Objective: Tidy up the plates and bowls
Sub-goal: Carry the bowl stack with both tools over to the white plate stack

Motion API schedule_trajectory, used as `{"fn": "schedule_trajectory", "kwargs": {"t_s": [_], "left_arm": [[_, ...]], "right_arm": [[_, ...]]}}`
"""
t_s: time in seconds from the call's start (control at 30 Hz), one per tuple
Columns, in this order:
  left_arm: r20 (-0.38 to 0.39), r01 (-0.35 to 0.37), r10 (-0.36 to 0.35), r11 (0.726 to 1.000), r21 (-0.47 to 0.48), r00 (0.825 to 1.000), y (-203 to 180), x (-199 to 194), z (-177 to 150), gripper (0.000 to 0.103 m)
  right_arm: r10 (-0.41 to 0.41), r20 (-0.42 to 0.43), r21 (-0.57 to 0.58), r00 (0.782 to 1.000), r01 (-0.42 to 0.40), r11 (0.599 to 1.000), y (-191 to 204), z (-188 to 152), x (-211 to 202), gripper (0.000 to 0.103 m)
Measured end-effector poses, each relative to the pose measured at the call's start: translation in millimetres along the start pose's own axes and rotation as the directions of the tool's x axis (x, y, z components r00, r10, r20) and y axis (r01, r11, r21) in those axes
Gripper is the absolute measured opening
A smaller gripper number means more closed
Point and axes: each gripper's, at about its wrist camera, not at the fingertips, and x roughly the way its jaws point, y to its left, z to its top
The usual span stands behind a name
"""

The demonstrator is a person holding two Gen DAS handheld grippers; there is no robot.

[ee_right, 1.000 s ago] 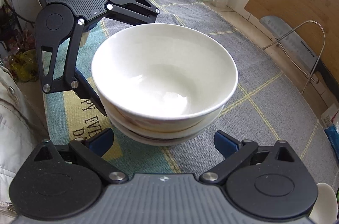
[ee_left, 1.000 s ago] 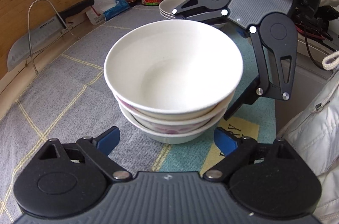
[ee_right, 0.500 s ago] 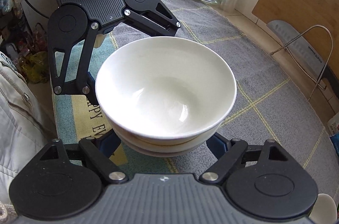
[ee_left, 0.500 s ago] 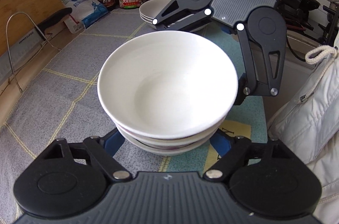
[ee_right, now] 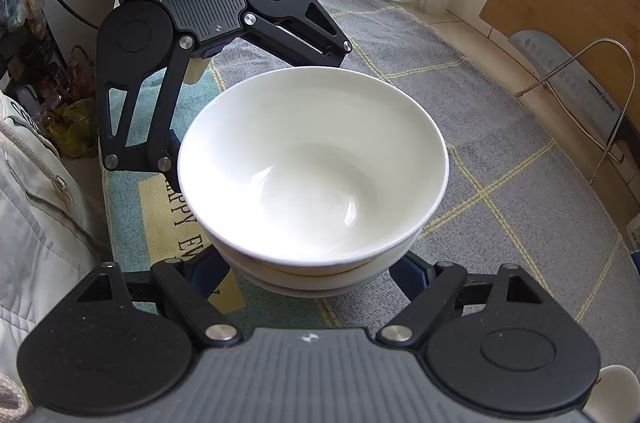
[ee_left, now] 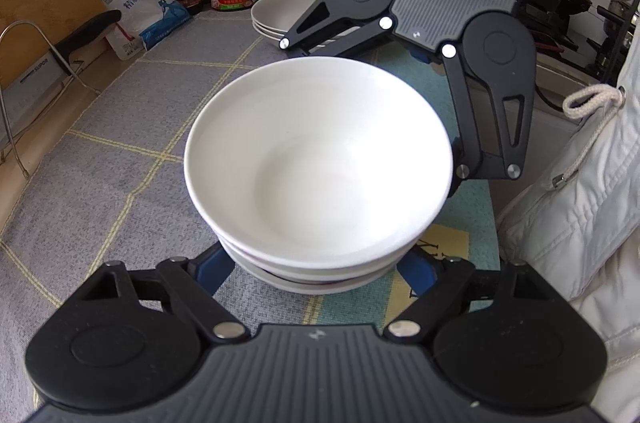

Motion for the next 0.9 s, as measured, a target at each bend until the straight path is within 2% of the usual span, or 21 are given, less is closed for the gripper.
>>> {"fn": "schedule_trajectory", "kwargs": {"t_s": [0.9], "left_arm": [[-0.015, -0.004, 0.004, 1.0, -0.011, 1.0, -6.9, 0.0, 4.5, 0.087]], "right_arm": [[0.001, -0.014, 0.022, 1.0, -0.001, 1.0, 4.0, 2.4, -2.3, 0.089]]}}
